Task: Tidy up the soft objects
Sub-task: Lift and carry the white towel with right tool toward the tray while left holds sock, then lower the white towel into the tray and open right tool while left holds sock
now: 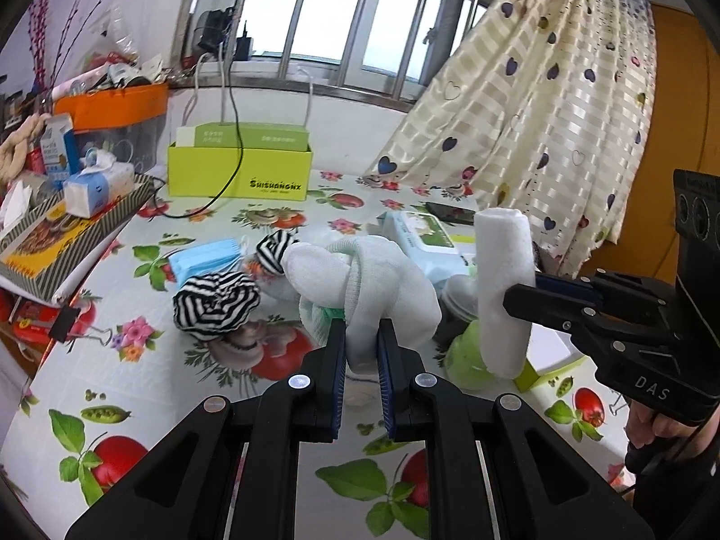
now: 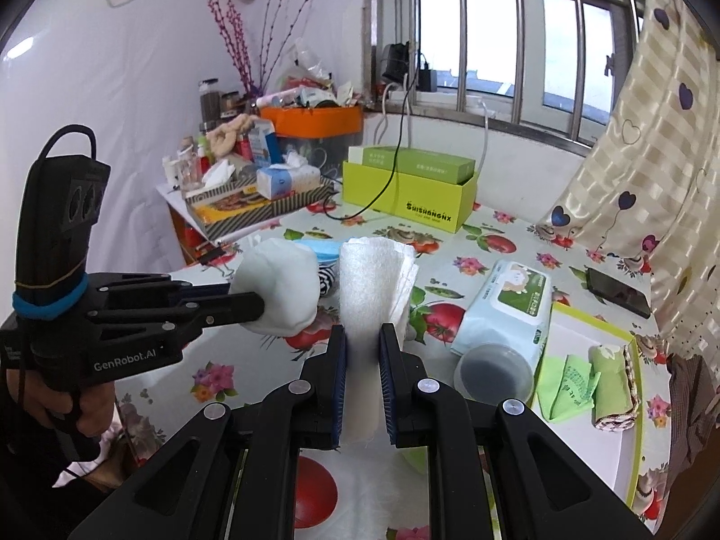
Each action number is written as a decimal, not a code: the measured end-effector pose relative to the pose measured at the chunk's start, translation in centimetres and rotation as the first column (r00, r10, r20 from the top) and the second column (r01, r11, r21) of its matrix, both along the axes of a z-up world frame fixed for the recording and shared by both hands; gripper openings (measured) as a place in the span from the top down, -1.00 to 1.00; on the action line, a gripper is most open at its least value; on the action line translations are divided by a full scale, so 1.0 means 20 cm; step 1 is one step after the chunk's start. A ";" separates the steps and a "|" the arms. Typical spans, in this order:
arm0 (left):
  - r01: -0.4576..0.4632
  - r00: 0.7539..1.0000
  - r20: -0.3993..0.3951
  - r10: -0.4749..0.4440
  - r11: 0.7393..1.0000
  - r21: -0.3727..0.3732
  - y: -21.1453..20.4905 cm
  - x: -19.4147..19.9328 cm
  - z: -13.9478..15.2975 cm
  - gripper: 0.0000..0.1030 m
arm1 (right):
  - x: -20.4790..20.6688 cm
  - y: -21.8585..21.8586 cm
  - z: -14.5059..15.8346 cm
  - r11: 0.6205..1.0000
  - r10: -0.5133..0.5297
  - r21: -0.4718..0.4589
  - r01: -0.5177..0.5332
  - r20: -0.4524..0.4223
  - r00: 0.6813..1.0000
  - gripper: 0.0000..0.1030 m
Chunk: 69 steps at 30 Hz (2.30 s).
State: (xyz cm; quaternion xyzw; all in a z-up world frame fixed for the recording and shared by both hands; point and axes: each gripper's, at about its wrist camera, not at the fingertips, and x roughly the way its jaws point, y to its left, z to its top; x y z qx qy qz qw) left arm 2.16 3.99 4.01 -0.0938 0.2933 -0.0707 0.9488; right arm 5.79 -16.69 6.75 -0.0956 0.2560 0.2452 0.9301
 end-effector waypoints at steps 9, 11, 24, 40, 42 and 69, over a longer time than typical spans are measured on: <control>0.040 0.999 0.016 -0.040 0.999 0.019 -0.11 0.03 0.06 0.73 | -0.03 -0.10 0.03 0.999 -0.034 0.026 0.033 0.025 0.999 0.74; 0.050 0.998 0.021 -0.051 0.998 0.023 -0.13 0.03 0.07 0.73 | -0.04 -0.12 0.04 0.999 -0.043 0.031 0.042 0.030 0.999 0.74; 0.108 0.993 0.032 -0.109 0.993 0.045 -0.29 0.08 0.11 0.73 | -0.06 -0.27 0.05 0.993 -0.107 0.062 0.104 0.042 0.993 0.74; 0.185 0.981 0.040 -0.188 0.980 0.069 -0.50 0.18 0.15 0.73 | -0.07 -0.59 0.03 0.967 -0.240 0.100 0.236 0.030 0.970 0.74; 0.196 0.979 0.038 -0.199 0.978 0.071 -0.53 0.19 0.15 0.73 | -0.07 -0.62 0.02 0.964 -0.250 0.102 0.247 0.026 0.968 0.74; 0.313 0.950 -0.018 -0.313 0.945 0.094 -0.80 0.34 0.09 0.73 | 0.17 -0.99 -0.32 0.884 -0.464 -0.034 0.467 -0.202 0.863 0.74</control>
